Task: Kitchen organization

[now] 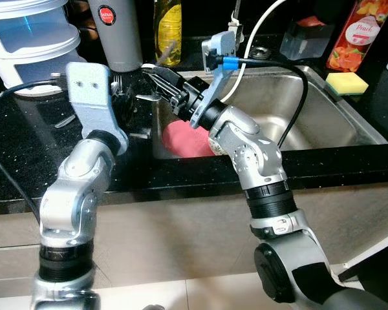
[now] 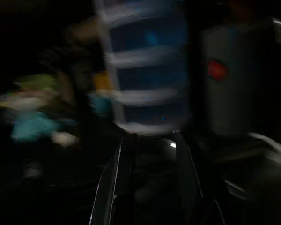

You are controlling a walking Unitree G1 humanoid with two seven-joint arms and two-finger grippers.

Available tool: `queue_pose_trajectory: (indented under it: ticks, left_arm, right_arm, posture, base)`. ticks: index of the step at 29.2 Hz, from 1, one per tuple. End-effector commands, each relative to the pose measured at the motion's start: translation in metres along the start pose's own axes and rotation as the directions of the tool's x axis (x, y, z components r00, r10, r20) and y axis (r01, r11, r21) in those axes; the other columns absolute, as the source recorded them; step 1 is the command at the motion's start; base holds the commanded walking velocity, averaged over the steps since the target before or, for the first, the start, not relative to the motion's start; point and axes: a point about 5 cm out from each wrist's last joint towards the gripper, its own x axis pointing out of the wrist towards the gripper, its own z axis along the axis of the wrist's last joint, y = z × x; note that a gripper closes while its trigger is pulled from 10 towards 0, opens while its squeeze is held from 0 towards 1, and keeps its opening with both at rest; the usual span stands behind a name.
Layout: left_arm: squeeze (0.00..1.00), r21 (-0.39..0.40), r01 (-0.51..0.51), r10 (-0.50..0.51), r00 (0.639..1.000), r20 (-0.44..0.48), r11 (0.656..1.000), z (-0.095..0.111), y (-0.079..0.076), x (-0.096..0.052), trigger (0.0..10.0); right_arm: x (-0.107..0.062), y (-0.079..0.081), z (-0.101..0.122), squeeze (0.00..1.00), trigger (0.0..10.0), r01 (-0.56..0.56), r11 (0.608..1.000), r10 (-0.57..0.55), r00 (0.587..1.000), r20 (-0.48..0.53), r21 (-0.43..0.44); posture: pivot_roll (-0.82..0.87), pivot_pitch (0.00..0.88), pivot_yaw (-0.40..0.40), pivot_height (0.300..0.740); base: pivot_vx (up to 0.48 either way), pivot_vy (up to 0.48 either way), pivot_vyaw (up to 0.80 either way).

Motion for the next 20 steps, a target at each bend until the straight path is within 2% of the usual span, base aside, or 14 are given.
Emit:
queue_pose_trajectory:
  ticks: [1,2,4,5,6,9,11,12,13,14,17,18,20]
  left_arm:
    - [0.0,0.029,0.025,-0.024,0.998,-0.052,0.999,-0.009,0.001,0.01,10.0]
    - [0.0,0.029,0.025,-0.024,0.998,-0.052,0.999,-0.009,0.001,0.01,10.0]
    - [0.0,0.006,0.124,-0.123,0.99,-0.074,0.992,-0.009,-0.005,0.023,10.0]
    - [0.0,0.006,0.124,-0.123,0.99,-0.074,0.992,-0.009,-0.005,0.023,10.0]
    - [0.0,0.021,0.153,-0.151,0.984,-0.098,0.988,-0.01,-0.005,0.03,10.0]
    - [0.0,0.027,0.182,-0.177,0.976,-0.124,0.983,-0.012,-0.005,0.036,10.0]
    - [0.0,0.032,0.233,-0.224,0.958,-0.18,0.972,-0.016,-0.007,0.055,10.0]
    - [0.0,0.032,0.233,-0.224,0.958,-0.18,0.972,-0.016,-0.007,0.055,10.0]
    - [0.0,0.031,0.261,-0.249,0.946,-0.207,0.965,-0.017,-0.01,0.065,10.0]
    - [0.0,0.031,0.261,-0.249,0.946,-0.207,0.965,-0.017,-0.01,0.065,10.0]
    - [0.0,0.003,0.272,-0.262,0.93,-0.258,0.962,-0.023,-0.017,0.082,10.0]
    - [1.0,-0.012,0.265,-0.259,0.929,-0.264,0.964,-0.024,-0.019,0.085,10.0]
    - [1.0,-0.024,0.267,-0.264,0.926,-0.269,0.963,-0.026,-0.02,0.087,10.0]
  right_arm:
    - [0.001,-0.013,-0.016,0.0,10.0,0.116,0.984,-0.132,0.984,-0.117,-0.135]
    - [0.001,-0.013,-0.016,0.0,10.0,0.116,0.984,-0.132,0.984,-0.117,-0.135]
    - [-0.003,-0.031,-0.028,0.0,10.0,0.212,0.949,-0.259,0.945,-0.197,-0.233]
    - [-0.003,-0.031,-0.028,0.0,10.0,0.212,0.949,-0.259,0.945,-0.197,-0.233]
    - [-0.007,-0.038,-0.031,0.0,10.0,0.23,0.938,-0.288,0.933,-0.216,-0.258]
    - [-0.011,-0.043,-0.032,0.0,10.0,0.247,0.932,-0.309,0.924,-0.226,-0.263]
    - [-0.022,-0.058,-0.033,0.0,10.0,0.314,0.896,-0.393,0.89,-0.231,-0.315]
    - [-0.022,-0.058,-0.033,0.0,10.0,0.314,0.896,-0.393,0.89,-0.231,-0.315]
    - [-0.027,-0.065,-0.032,0.0,10.0,0.356,0.877,-0.436,0.872,-0.222,-0.322]
    - [-0.027,-0.065,-0.032,0.0,10.0,0.356,0.877,-0.436,0.872,-0.222,-0.322]
    - [-0.036,-0.076,-0.028,0.0,10.0,0.434,0.841,-0.509,0.838,-0.198,-0.325]
    - [-0.037,-0.079,-0.028,0.0,10.0,0.446,0.834,-0.521,0.831,-0.194,-0.325]
    - [-0.037,-0.081,-0.028,0.0,10.0,0.457,0.825,-0.533,0.824,-0.19,-0.333]
  posture:
    - [0.2,0.0,0.021,0.74]
    - [0.2,0.0,0.021,0.74]
    - [0.19,0.0,0.025,0.74]
    - [0.19,0.0,0.025,0.74]
    - [0.18,0.0,0.029,0.74]
    - [0.16,0.0,0.04,0.74]
    - [0.14,0.0,0.063,0.74]
    - [0.14,0.0,0.063,0.74]
    - [0.12,0.0,0.072,0.74]
    - [0.12,0.0,0.072,0.74]
    - [0.11,0.0,0.077,0.74]
    - [0.11,0.0,0.079,0.74]
    - [0.11,0.0,0.079,0.74]
  base:
    - [0.0,0.0,0.0]
    - [0.0,0.0,0.0]
    - [0.0,0.0,0.0]
    - [0.0,0.0,0.0]
    - [0.0,0.0,0.0]
    - [0.0,0.0,0.0]
    - [0.0,0.0,0.0]
    - [0.0,0.0,0.0]
    - [0.0,0.0,0.0]
    - [0.0,0.0,0.0]
    - [0.0,0.0,0.0]
    - [0.0,0.0,0.0]
    - [0.0,0.0,0.0]
